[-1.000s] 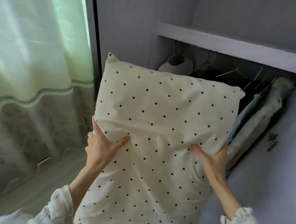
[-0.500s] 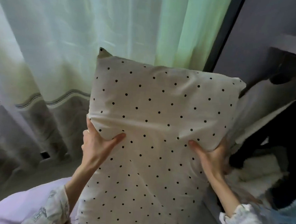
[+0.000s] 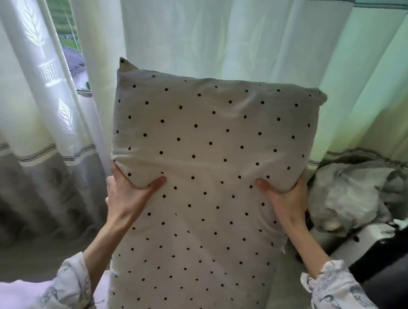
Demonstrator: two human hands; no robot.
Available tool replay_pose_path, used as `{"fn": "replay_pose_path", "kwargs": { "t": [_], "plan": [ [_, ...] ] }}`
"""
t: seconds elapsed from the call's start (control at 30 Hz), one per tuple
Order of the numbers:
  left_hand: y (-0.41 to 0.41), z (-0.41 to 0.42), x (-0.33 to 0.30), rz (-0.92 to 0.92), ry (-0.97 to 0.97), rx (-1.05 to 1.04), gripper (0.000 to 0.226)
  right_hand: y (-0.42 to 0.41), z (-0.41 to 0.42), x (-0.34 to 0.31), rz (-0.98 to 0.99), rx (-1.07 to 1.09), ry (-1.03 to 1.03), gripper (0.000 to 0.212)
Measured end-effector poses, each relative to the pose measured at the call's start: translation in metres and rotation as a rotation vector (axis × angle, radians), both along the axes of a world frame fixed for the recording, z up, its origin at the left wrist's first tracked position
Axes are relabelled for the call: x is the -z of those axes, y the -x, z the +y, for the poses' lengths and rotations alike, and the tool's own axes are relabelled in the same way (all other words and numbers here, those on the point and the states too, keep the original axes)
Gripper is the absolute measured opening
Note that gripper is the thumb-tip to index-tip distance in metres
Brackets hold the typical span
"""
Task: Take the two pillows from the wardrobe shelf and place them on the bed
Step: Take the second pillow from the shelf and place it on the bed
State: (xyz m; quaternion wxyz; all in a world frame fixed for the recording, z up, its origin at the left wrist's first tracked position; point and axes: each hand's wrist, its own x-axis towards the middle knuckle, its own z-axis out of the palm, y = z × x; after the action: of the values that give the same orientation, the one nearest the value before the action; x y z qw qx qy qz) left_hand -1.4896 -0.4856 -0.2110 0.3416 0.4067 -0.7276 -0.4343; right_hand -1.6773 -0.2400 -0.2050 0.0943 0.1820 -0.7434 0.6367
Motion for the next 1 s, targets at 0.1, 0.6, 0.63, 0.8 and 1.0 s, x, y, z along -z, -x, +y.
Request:
{"fn": "replay_pose_path", "kwargs": {
  "t": [0.1,0.6,0.63,0.8,1.0],
  "plan": [
    [0.024,-0.027,-0.002,0.029,0.006,-0.106,0.124,0.048,-0.049,-0.004,0.019,-0.077,-0.055,0.114],
    [0.009,-0.132,-0.006,0.166,0.182,-0.791,0.123,0.122,-0.327,-0.034,0.035,-0.737,-0.098,0.115],
    [0.001,-0.142,-0.008,0.167,0.205,-0.824,0.124,0.117,-0.349,-0.032,0.029,-0.781,-0.094,0.115],
    [-0.038,-0.196,-0.004,0.102,0.184,-1.048,0.119,0.083,-0.457,-0.021,0.031,-0.981,-0.078,0.112],
    [-0.095,-0.265,-0.006,0.119,0.149,-1.24,0.124,0.013,-0.592,-0.02,0.064,-1.186,-0.053,0.112]
  ]
}}
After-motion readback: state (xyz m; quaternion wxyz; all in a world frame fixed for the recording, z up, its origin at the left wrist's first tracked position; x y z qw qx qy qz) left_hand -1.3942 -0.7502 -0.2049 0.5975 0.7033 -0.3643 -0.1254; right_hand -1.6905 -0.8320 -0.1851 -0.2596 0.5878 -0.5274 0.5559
